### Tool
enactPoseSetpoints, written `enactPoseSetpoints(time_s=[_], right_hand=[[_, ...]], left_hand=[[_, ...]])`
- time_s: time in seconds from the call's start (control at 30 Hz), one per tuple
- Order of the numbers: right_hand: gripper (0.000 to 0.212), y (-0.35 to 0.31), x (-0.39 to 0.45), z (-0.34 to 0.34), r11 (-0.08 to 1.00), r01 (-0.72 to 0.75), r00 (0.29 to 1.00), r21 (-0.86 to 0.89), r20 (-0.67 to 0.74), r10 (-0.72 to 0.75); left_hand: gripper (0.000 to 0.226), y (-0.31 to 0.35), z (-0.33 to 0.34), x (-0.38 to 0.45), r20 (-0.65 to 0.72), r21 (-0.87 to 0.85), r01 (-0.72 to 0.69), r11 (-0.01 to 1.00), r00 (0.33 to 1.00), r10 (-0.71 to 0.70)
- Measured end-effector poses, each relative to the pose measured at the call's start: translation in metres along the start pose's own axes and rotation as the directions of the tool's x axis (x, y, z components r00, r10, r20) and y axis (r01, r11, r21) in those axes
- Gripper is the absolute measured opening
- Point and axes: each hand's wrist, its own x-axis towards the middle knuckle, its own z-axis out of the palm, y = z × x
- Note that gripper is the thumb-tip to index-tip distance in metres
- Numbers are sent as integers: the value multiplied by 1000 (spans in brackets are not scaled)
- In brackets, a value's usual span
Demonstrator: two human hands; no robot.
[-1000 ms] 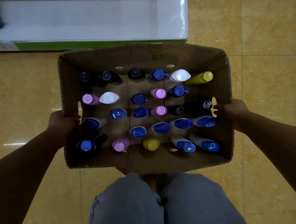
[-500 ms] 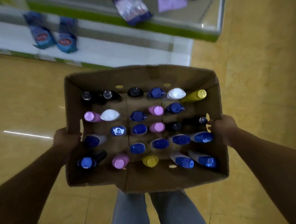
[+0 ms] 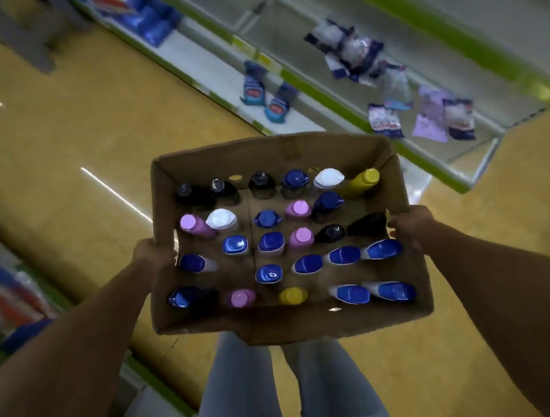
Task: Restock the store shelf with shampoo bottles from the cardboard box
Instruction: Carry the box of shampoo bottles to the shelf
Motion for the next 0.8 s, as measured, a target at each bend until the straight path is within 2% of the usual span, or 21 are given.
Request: enactPoseSetpoints(time_s=[0.1,0.17,0.23,0.3,0.37,0.43,0.5,0.7,0.8], right_hand=[[19,-50,-16,28,993,71,997,-93,20,-70],[12,-89,-35,53,984,119,993,-135,42,-114],[8,-129,-53,81,974,141,989,-175,70,-130],[13,-168,-67,114,966,153,987,-207,90,-137],[17,-206,-79,147,957,166,983,-236,116,-142],[13,-245,-90,180,944,203,974,-261,153,-167],[15,-284,-101,216,928,247,962,-279,184,-201],[22,-402,-134,325,864,386,909,-323,292,-297],[27,-462,-154,374,813,452,873,-368,371,-317]], left_hand=[[10,-20,-43,7,3,-129,57,990,998,-57],[8,-30,-72,15,-9,-184,95,978,995,-98],[18,-35,-101,32,-30,-231,140,963,988,-151],[22,-39,-133,55,-41,-267,172,948,981,-189],[6,-43,-167,80,-31,-295,211,932,973,-231],[23,-45,-200,106,-50,-322,252,913,958,-282],[30,-38,-234,124,-79,-342,250,906,953,-293],[34,-20,-338,173,-187,-342,281,897,915,-357],[35,-13,-386,196,-192,-411,278,868,905,-380]])
